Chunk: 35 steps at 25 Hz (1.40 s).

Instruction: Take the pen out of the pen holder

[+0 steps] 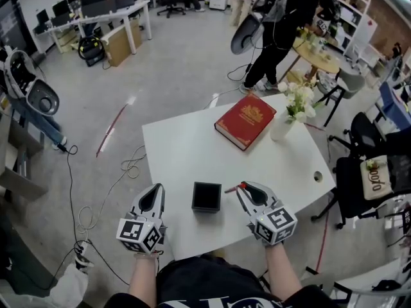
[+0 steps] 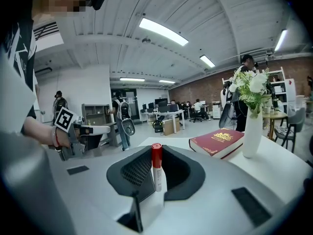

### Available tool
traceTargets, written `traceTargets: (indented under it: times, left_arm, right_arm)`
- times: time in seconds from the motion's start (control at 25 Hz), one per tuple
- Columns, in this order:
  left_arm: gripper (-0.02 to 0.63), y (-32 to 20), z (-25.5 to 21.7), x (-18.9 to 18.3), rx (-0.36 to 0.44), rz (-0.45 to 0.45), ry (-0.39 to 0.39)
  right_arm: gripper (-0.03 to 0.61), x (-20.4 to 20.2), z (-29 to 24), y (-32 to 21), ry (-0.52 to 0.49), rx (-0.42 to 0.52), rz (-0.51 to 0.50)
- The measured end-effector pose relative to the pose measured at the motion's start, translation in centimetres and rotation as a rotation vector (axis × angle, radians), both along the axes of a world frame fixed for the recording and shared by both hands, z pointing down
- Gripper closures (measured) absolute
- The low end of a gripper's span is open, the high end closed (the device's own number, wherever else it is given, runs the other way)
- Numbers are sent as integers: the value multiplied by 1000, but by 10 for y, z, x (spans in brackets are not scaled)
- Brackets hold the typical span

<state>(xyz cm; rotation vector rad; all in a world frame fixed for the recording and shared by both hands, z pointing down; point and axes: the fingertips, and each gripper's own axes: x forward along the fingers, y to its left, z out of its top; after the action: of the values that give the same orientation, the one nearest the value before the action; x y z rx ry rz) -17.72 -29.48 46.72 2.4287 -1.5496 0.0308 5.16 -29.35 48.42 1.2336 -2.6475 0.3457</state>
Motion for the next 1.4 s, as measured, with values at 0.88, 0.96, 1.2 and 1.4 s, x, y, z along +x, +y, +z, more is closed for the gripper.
traceTargets:
  times: [0.88,0.96,1.2,1.4]
  left_arm:
    - [611,-4,0,5,-7,18,5]
    - [611,-5,1,5,-8,19,6]
    - [611,-4,0,5,-7,19,8]
    - [611,-2,0,4,-9,16,8]
  right_arm:
    - [506,0,0,2,10,1,-4]
    - [506,0,0,1,11,1,-4]
    - [506,1,-1,3,11,1,-3]
    - [506,1,1,4,4,-6,-7]
